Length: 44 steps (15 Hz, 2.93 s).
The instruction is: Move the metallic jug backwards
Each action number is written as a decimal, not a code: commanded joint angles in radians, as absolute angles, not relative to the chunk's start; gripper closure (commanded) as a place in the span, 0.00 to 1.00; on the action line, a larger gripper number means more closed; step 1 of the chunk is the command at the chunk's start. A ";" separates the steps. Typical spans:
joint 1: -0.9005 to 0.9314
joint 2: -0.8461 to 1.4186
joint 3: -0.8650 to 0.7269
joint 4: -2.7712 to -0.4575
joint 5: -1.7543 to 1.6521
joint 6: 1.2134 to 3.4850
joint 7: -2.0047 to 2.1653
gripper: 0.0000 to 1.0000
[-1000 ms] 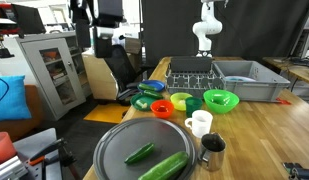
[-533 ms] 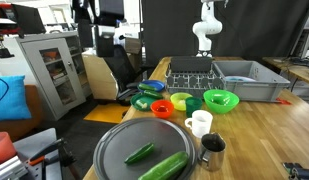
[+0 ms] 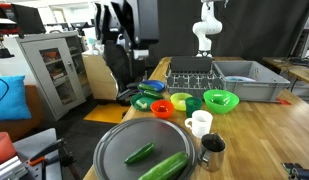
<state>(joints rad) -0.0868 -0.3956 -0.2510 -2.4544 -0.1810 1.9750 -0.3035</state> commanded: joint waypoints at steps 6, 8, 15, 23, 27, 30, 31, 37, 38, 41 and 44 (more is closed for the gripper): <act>-0.113 -0.245 -0.258 -2.421 -0.165 2.059 -0.391 0.00; -0.113 -0.246 -0.258 -2.416 -0.165 2.058 -0.391 0.00; -0.112 -0.247 -0.258 -2.416 -0.165 2.058 -0.391 0.00; -0.105 -0.209 -0.255 -2.403 -0.163 2.071 -0.402 0.00; -0.100 -0.116 -0.251 -2.393 -0.115 2.182 -0.422 0.00; -0.116 -0.029 -0.248 -2.392 -0.088 2.291 -0.413 0.00; -0.124 -0.002 -0.247 -2.392 -0.081 2.322 -0.403 0.00; -0.181 0.136 -0.234 -2.375 0.023 2.482 -0.410 0.00; -0.176 0.098 -0.234 -2.403 -0.027 2.474 -0.384 0.00; -0.182 0.130 -0.229 -2.382 -0.005 2.477 -0.383 0.00; -0.176 0.132 -0.232 -2.384 -0.033 2.500 -0.355 0.00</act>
<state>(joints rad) -0.1516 0.1326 -0.2586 -2.3805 0.0049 2.4800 -0.3903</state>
